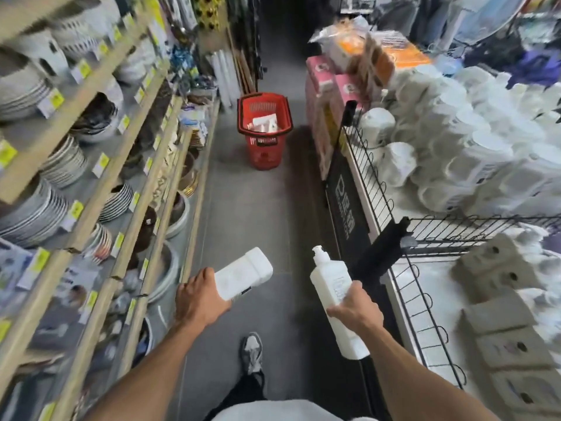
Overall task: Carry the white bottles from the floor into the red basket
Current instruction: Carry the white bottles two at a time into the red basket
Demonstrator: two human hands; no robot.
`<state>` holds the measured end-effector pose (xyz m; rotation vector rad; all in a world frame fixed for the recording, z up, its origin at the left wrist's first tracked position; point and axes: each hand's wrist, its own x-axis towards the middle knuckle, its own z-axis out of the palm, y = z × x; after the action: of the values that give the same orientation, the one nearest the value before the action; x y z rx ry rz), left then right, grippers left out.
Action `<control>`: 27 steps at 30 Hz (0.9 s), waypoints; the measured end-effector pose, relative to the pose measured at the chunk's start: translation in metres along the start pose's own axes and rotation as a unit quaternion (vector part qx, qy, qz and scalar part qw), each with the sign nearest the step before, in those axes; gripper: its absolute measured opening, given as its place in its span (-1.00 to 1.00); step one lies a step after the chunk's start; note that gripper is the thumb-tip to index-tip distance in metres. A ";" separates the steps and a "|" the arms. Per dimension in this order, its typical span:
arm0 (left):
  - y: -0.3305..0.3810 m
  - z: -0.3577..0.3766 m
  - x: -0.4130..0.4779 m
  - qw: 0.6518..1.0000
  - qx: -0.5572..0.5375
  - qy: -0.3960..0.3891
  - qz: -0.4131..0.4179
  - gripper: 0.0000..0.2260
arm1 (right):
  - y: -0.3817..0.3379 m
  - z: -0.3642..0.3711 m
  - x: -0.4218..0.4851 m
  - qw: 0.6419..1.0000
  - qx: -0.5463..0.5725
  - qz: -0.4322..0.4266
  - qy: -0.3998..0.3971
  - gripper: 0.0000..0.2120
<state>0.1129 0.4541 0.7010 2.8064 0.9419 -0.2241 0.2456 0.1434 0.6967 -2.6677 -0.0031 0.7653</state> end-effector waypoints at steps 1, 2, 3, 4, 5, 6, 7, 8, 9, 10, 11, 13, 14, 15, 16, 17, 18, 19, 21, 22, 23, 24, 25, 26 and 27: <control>-0.003 0.001 0.011 1.000 0.001 0.000 0.002 -0.38 | -0.011 -0.002 0.009 1.000 -0.005 -0.002 0.000 -0.40; -0.006 0.002 0.022 1.000 -0.001 -0.003 0.002 -0.37 | -0.022 -0.004 0.017 1.000 -0.010 -0.005 0.002 -0.41; -0.009 0.003 0.033 1.000 -0.004 -0.008 0.000 -0.36 | -0.033 -0.006 0.026 1.000 -0.016 -0.007 0.004 -0.42; -0.012 0.003 0.046 1.000 -0.007 -0.011 -0.001 -0.36 | -0.045 -0.008 0.036 1.000 -0.021 -0.009 0.006 -0.42; -0.014 0.003 0.054 1.000 -0.008 -0.011 0.001 -0.37 | -0.054 -0.011 0.043 1.000 -0.024 -0.010 0.005 -0.41; -0.016 0.002 0.065 1.000 -0.007 -0.010 0.006 -0.37 | -0.064 -0.012 0.051 1.000 -0.028 -0.011 0.004 -0.40; -0.019 -0.001 0.077 1.000 -0.007 -0.011 0.008 -0.38 | -0.075 -0.014 0.060 0.999 -0.033 -0.013 0.004 -0.39; -0.022 -0.003 0.088 1.000 -0.007 -0.016 0.007 -0.38 | -0.087 -0.016 0.069 0.999 -0.037 -0.012 0.003 -0.39; -0.024 -0.007 0.100 1.000 -0.008 -0.024 0.004 -0.37 | -0.098 -0.018 0.076 0.999 -0.040 -0.009 0.003 -0.39; -0.027 -0.010 0.113 1.000 -0.010 -0.028 0.003 -0.37 | -0.109 -0.020 0.083 0.999 -0.041 -0.008 0.002 -0.39; -0.030 -0.014 0.125 1.000 -0.010 -0.028 0.005 -0.37 | -0.120 -0.021 0.090 0.999 -0.038 -0.009 0.000 -0.39; -0.035 -0.019 0.154 1.000 -0.010 -0.021 0.015 -0.38 | -0.142 -0.022 0.107 0.999 -0.036 -0.012 0.002 -0.39; -0.037 -0.022 0.166 1.000 -0.012 -0.023 0.016 -0.38 | -0.151 -0.024 0.114 0.999 -0.038 -0.015 0.003 -0.40; -0.039 -0.026 0.177 0.999 -0.015 -0.028 0.014 -0.37 | -0.159 -0.026 0.121 0.999 -0.041 -0.015 0.002 -0.40; -0.041 -0.029 0.189 0.999 -0.018 -0.032 0.013 -0.37 | -0.168 -0.027 0.130 0.999 -0.044 -0.014 0.000 -0.41; -0.042 -0.031 0.201 0.999 -0.020 -0.033 0.014 -0.37 | -0.175 -0.028 0.138 0.999 -0.045 -0.014 -0.001 -0.41; -0.043 -0.035 0.213 0.999 -0.021 -0.029 0.014 -0.37 | -0.183 -0.030 0.147 0.999 -0.047 -0.015 -0.002 -0.41; -0.044 -0.038 0.225 0.999 -0.023 -0.027 0.012 -0.37 | -0.191 -0.031 0.157 0.999 -0.049 -0.016 -0.002 -0.41; -0.044 -0.043 0.251 0.999 -0.026 -0.023 0.006 -0.37 | -0.206 -0.037 0.178 0.999 -0.050 -0.018 -0.004 -0.41; -0.043 -0.046 0.265 1.000 -0.023 -0.019 0.005 -0.37 | -0.214 -0.040 0.189 0.999 -0.048 -0.020 -0.004 -0.41; -0.042 -0.049 0.278 1.000 -0.019 -0.015 0.005 -0.37 | -0.222 -0.042 0.201 0.999 -0.046 -0.023 -0.005 -0.41; -0.039 -0.052 0.292 1.000 -0.014 -0.010 0.007 -0.36 | -0.230 -0.045 0.214 0.999 -0.046 -0.026 -0.006 -0.41; -0.037 -0.055 0.305 1.000 -0.013 -0.005 0.007 -0.34 | -0.238 -0.049 0.227 0.998 -0.047 -0.029 -0.005 -0.41; -0.034 -0.057 0.318 1.000 -0.015 -0.003 0.002 -0.33 | -0.245 -0.054 0.240 0.998 -0.051 -0.032 -0.006 -0.41; -0.031 -0.060 0.330 1.000 -0.016 -0.004 -0.002 -0.33 | -0.252 -0.058 0.251 0.998 -0.054 -0.034 -0.009 -0.40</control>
<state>0.3597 0.6828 0.6909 2.7718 0.9424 -0.2170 0.5140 0.3843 0.7003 -2.7465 -0.1420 0.7894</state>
